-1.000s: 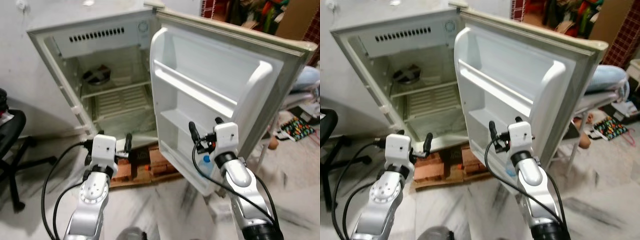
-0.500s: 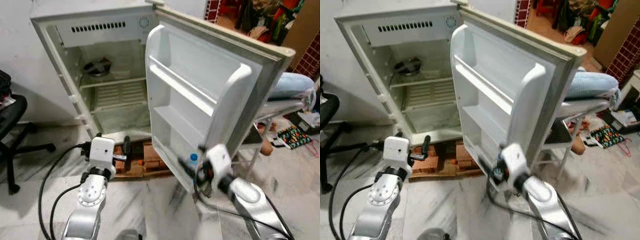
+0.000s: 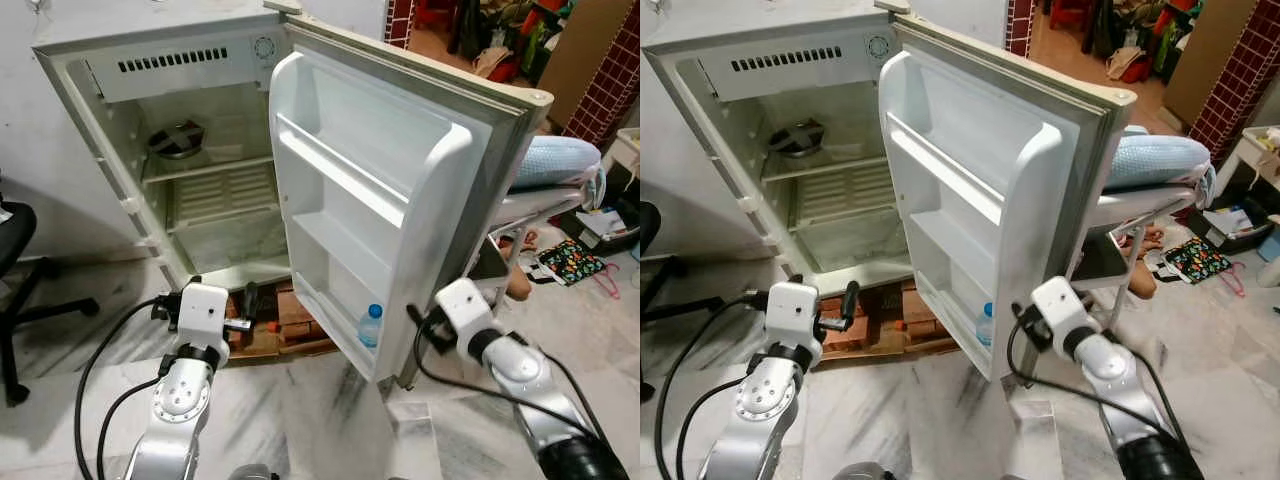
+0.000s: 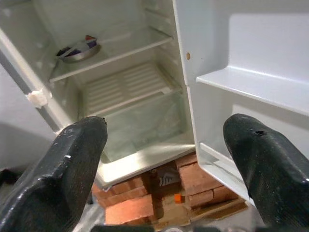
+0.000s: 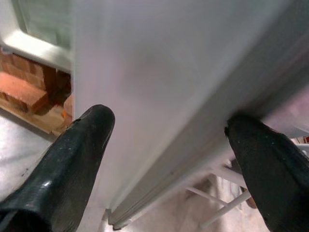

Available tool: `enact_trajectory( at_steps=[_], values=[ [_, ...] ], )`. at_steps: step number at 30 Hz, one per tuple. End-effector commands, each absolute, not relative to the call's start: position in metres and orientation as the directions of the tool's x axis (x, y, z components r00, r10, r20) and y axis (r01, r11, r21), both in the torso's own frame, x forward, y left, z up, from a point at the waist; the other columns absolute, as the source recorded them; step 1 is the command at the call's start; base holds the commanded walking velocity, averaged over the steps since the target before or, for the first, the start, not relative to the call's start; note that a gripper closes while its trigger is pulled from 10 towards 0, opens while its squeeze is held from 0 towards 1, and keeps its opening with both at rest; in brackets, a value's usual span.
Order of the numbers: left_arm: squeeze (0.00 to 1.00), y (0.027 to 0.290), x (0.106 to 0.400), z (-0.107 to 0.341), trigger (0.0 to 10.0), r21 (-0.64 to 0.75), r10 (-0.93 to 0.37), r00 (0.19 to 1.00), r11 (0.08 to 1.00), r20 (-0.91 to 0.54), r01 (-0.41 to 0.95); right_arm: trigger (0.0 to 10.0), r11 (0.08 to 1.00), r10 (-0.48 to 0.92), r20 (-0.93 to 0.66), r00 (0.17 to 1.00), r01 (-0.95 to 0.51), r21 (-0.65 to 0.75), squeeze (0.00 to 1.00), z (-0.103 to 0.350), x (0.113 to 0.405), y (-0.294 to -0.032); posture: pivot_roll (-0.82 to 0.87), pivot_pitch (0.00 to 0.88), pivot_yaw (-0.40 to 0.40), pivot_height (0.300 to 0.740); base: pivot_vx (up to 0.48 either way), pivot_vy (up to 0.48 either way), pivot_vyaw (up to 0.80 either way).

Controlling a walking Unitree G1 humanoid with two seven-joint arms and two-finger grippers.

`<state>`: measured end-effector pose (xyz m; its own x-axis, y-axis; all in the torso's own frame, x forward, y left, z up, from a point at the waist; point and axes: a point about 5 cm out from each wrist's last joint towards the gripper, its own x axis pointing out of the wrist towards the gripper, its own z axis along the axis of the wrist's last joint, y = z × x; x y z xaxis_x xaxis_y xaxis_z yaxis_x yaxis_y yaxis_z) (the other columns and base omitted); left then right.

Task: Restocking fridge

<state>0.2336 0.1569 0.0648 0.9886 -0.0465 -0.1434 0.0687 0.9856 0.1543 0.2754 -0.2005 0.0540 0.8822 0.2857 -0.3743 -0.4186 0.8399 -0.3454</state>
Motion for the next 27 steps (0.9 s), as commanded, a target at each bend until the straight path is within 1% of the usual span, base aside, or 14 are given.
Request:
enact_trajectory(
  at_steps=[1, 3, 4, 9, 11, 16, 22, 25, 27],
  values=[
    [0.00, 0.155, 0.231, 0.064, 10.0, 0.137, -0.052, 0.988, 0.988, -0.148, 0.073, 10.0, 0.830, 0.306, -0.379, 0.873, -0.440, -0.342, 0.00, 0.053, 0.275, -0.200, 0.07, 0.000, 0.044, 0.740, 0.000, 0.000, 0.00],
    [0.00, 0.155, 0.231, 0.064, 10.0, 0.137, -0.052, 0.988, 0.988, -0.148, 0.073, 10.0, 0.830, 0.306, -0.379, 0.873, -0.440, -0.342, 0.00, 0.053, 0.275, -0.200, 0.07, 0.000, 0.044, 0.740, 0.000, 0.000, 0.00],
    [0.00, 0.156, 0.229, 0.062, 10.0, 0.139, -0.042, 0.987, 0.988, -0.155, 0.064, 10.0, 0.832, 0.329, -0.380, 0.864, -0.456, -0.316, 0.00, 0.051, 0.274, -0.197, 0.07, 0.000, 0.043, 0.740, 0.000, 0.000, 0.00],
    [0.00, 0.160, 0.227, 0.059, 10.0, 0.141, 0.001, 0.983, 0.990, -0.184, 0.025, 10.0, 0.838, 0.327, -0.374, 0.868, -0.449, -0.310, 0.00, 0.044, 0.272, -0.192, 0.07, 0.000, 0.039, 0.740, 0.000, 0.000, 0.00],
    [0.00, 0.160, 0.228, 0.057, 10.0, 0.143, 0.001, 0.982, 0.989, -0.191, 0.027, 10.0, 0.848, 0.314, -0.367, 0.875, -0.433, -0.306, 0.00, 0.041, 0.272, -0.190, 0.08, 0.000, 0.038, 0.740, 0.000, -0.274, 0.00],
    [0.00, 0.157, 0.230, 0.058, 10.0, 0.150, -0.011, 0.981, 0.988, -0.191, 0.040, 10.0, 0.864, 0.307, -0.336, 0.891, -0.408, -0.294, 0.00, 0.044, 0.277, -0.189, 0.08, 0.000, 0.037, 0.740, -0.241, -0.345, 0.00],
    [0.00, 0.155, 0.230, 0.058, 10.0, 0.147, -0.018, 0.981, 0.988, -0.191, 0.046, 10.0, 0.867, 0.302, -0.321, 0.898, -0.399, -0.299, 0.00, 0.044, 0.281, -0.188, 0.08, 0.000, 0.035, 0.740, 0.000, -0.416, 0.00],
    [0.00, 0.155, 0.231, 0.058, 10.0, 0.140, -0.013, 0.982, 0.989, -0.188, 0.040, 10.0, 0.868, 0.306, -0.302, 0.903, -0.395, -0.301, 0.00, 0.045, 0.281, -0.187, 0.08, 0.000, 0.031, 0.740, 0.000, 0.000, 0.00],
    [0.00, 0.157, 0.231, 0.058, 10.0, 0.140, -0.003, 0.982, 0.990, -0.188, 0.030, 10.0, 0.887, 0.296, -0.273, 0.915, -0.370, -0.277, 0.00, 0.046, 0.281, -0.186, 0.08, 0.001, 0.032, 0.740, 0.000, 0.000, 0.00]
  ],
)
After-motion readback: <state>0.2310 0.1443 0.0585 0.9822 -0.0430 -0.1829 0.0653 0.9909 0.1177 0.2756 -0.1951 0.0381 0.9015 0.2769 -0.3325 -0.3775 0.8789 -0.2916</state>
